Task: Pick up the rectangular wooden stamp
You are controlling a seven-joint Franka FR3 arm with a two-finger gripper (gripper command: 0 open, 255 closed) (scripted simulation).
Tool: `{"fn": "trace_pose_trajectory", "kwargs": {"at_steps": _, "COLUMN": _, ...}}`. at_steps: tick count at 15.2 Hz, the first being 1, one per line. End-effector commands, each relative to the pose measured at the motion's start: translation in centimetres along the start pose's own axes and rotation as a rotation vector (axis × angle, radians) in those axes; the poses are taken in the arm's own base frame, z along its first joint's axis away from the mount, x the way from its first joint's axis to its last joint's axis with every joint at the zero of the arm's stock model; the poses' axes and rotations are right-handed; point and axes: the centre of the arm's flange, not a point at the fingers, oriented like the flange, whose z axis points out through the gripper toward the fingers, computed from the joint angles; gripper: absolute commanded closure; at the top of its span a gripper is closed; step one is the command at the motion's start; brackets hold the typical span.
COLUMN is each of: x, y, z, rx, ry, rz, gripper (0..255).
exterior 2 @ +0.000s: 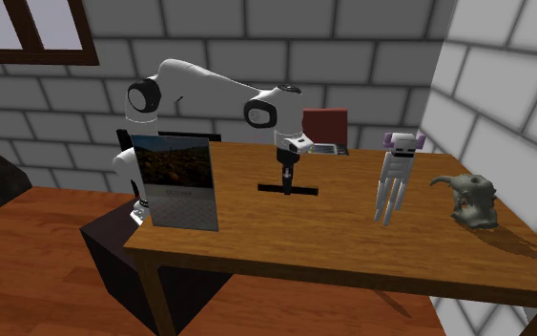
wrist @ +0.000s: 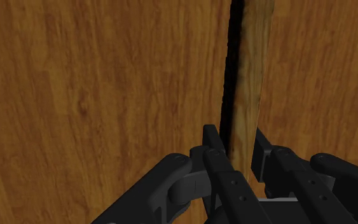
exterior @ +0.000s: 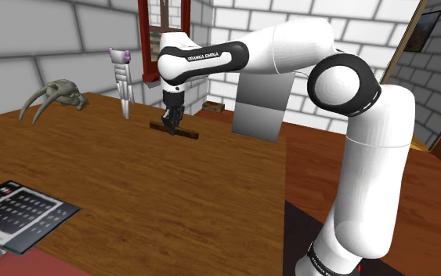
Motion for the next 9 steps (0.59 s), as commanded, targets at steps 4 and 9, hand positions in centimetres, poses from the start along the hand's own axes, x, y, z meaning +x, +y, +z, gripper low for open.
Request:
{"fn": "trace_pose_trajectory", "kwargs": {"at_steps": 4, "x": 0.0, "y": 0.1, "z": -2.6, "rx": 0.000, "ry": 0.000, "rz": 0.000, "gripper": 255}}
{"fn": "trace_pose_trajectory", "kwargs": {"at_steps": 9, "x": 0.1, "y": 0.1, "z": -4.3, "rx": 0.000, "ry": 0.000, "rz": 0.000, "gripper": 255}}
